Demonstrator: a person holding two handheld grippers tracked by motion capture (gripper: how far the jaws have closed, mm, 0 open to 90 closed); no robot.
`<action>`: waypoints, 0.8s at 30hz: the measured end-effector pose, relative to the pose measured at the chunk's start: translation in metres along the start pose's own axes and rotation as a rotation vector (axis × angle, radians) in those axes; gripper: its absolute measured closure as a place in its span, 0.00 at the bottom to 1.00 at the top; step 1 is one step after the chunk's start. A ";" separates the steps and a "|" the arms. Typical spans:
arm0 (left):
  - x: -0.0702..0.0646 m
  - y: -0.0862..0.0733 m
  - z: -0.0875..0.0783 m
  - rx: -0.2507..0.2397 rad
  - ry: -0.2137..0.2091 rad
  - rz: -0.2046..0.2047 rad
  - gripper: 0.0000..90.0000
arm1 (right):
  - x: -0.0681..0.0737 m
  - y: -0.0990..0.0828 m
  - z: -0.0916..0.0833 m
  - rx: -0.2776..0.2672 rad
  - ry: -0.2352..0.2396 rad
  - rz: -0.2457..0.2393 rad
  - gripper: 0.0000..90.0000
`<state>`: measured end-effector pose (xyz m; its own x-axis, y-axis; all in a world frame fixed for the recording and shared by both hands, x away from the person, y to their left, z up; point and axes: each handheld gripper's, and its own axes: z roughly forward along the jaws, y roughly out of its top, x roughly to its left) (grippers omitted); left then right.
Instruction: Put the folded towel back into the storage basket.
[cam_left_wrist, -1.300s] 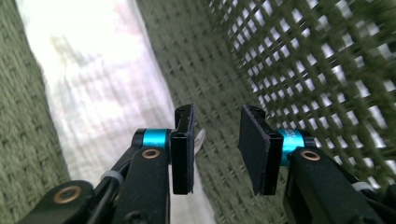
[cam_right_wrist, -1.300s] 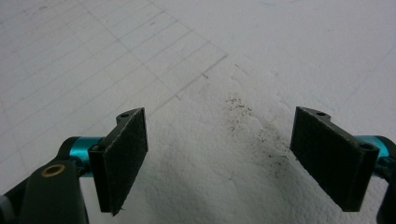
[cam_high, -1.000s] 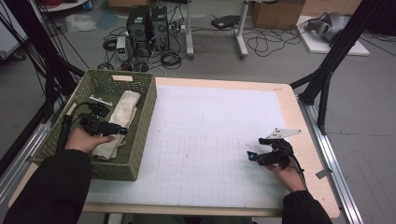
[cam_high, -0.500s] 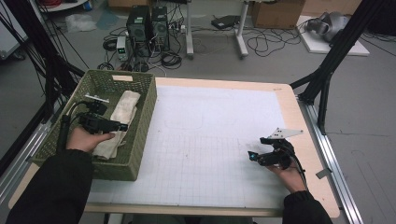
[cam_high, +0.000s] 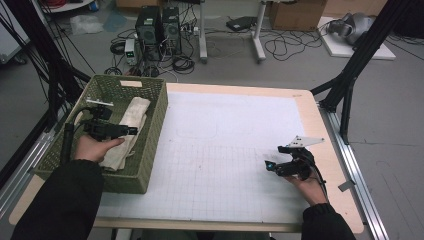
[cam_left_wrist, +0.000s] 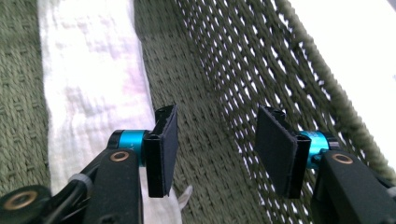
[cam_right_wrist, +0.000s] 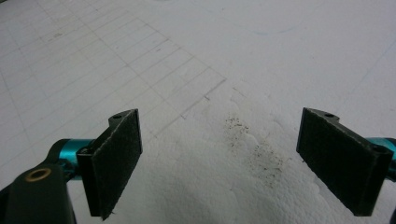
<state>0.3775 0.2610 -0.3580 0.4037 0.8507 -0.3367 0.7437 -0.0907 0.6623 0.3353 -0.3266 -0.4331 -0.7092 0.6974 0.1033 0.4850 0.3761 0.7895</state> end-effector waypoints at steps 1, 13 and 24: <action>0.000 0.000 0.000 -0.006 -0.004 -0.005 0.54 | 0.000 0.000 0.000 -0.001 -0.001 -0.002 0.15; 0.004 0.004 -0.004 -0.124 -0.085 -0.116 0.51 | 0.001 0.000 -0.004 -0.009 0.005 -0.002 0.15; 0.006 0.007 -0.008 -0.211 -0.227 -0.212 0.47 | 0.001 0.000 -0.004 -0.019 0.005 -0.005 0.15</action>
<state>0.3812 0.2693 -0.3500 0.3780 0.7002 -0.6057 0.7070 0.2041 0.6771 0.3329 -0.3287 -0.4301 -0.7142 0.6923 0.1027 0.4717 0.3678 0.8014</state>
